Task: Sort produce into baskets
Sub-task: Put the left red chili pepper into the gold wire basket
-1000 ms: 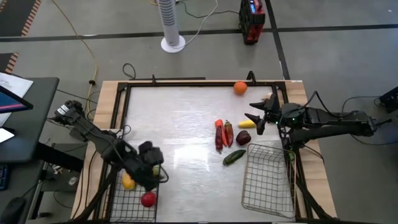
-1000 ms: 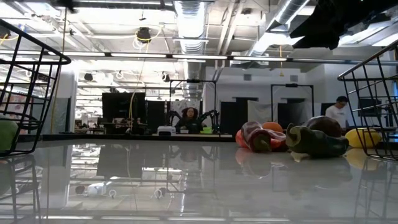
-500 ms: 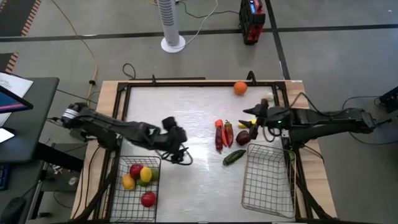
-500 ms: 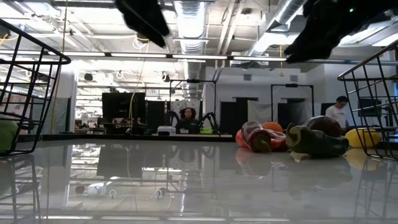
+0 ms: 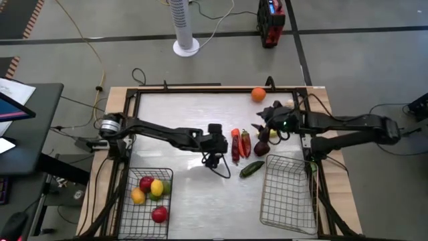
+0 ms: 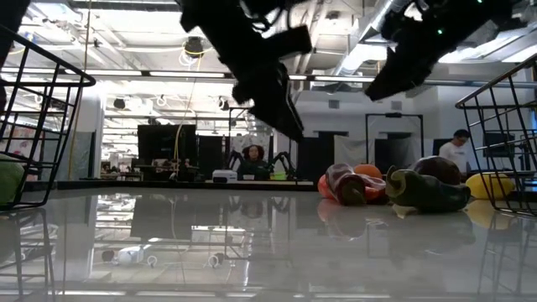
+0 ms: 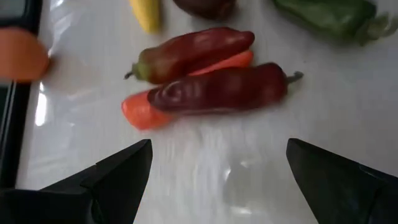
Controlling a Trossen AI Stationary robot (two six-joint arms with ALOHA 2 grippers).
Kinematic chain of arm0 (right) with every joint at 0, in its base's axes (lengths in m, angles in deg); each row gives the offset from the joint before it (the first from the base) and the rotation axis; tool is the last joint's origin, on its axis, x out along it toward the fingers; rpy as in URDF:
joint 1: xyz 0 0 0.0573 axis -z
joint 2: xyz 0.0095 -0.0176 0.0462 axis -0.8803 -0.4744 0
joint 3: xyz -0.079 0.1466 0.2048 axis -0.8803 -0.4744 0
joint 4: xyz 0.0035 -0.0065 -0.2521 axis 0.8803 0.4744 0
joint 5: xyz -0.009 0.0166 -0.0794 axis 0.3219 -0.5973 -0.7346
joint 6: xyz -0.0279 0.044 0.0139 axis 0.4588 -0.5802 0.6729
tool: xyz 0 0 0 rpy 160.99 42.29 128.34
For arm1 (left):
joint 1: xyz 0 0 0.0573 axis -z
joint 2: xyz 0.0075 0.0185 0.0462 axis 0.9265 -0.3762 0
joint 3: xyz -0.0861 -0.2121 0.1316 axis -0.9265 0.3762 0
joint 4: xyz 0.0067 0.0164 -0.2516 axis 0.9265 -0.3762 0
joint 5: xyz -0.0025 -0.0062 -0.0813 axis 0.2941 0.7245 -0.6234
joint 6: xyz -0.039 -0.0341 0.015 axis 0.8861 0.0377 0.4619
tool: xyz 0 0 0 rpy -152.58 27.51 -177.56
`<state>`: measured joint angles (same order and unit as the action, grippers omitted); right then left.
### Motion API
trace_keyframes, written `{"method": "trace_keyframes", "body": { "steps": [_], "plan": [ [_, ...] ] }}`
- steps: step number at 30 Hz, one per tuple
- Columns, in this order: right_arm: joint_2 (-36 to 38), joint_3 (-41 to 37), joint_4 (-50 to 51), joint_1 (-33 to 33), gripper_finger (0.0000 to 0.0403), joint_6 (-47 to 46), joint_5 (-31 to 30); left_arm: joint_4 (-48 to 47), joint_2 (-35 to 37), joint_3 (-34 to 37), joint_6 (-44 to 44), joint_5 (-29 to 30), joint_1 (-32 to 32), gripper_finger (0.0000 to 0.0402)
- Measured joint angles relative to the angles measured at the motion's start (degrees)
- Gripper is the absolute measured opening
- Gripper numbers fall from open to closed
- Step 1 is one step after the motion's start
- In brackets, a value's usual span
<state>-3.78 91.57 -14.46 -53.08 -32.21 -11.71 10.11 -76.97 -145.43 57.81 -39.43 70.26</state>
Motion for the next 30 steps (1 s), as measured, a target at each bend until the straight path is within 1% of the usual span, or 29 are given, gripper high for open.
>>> {"method": "trace_keyframes", "body": {
  "steps": [3, 5, 8, 9, 11, 13, 17, 20, 22, 24, 26, 27, 30],
  "plan": [
    [1.3, 0.8, -0.8, 2.2, 0.0285, 1.3, 2.3, -0.2, -3.3, -3.6, -3.4, -0.9, -0.9, 0.0361],
    [1.8, 0.7, -0.6, 3.4, 0.0285, 0.9, 4.9, -1.0, -5.3, -6.0, -2.8, -2.9, -1.7, 0.0361],
    [0.4, -0.3, 0.5, 3.2, 0.0286, 0.4, 8.6, -0.3, -7.3, -7.1, 1.0, -9.2, -3.0, 0.036],
    [-0.6, -0.5, 1.2, 2.6, 0.0286, 0.4, 9.3, 1.7, -7.9, -6.9, 2.1, -11.1, -3.3, 0.0358],
    [-2.6, -0.6, 2.6, 1.3, 0.0285, 0.4, 9.5, 5.6, -8.8, -6.7, 4.7, -12.7, -3.9, 0.0353],
    [-3.8, -0.6, 2.3, 0.4, 0.0285, 0.5, 8.1, 9.1, -9.5, -6.7, 8.2, -13.0, -4.3, 0.0347],
    [-4.5, -0.6, 0.5, 0.9, 0.0285, 1.5, 4.6, 12.6, -9.6, -6.7, 18.0, -11.5, -4.8, 0.0338],
    [-4.4, 0.5, 1.4, 2.1, 0.0285, 2.4, 4.4, 12.2, -9.6, -6.7, 22.4, -5.8, -4.3, 0.0337],
    [-4.4, 1.5, 1.4, 2.7, 0.0285, 2.8, 4.3, 12.3, -9.8, -6.7, 23.1, -1.3, -3.7, 0.0337],
    [-4.4, 2.4, 1.4, 2.9, 0.0285, 3.7, 4.2, 14.6, -11.2, -6.8, 23.2, 1.1, -3.0, 0.0337],
    [-4.4, 3.3, 1.6, 2.7, 0.0286, 4.3, 4.2, 13.8, -12.5, -6.5, 23.0, 1.4, -2.4, 0.0337],
    [-4.4, 3.7, 1.5, 2.5, 0.0285, 4.6, 4.2, 15.7, -13.5, -6.6, 22.5, 1.4, -2.3, 0.0337],
    [-3.8, 4.5, 1.7, 2.1, 0.0285, 5.3, 4.2, 15.0, -14.4, -6.7, 21.7, 1.8, -2.0, 0.0337]
  ]
}}
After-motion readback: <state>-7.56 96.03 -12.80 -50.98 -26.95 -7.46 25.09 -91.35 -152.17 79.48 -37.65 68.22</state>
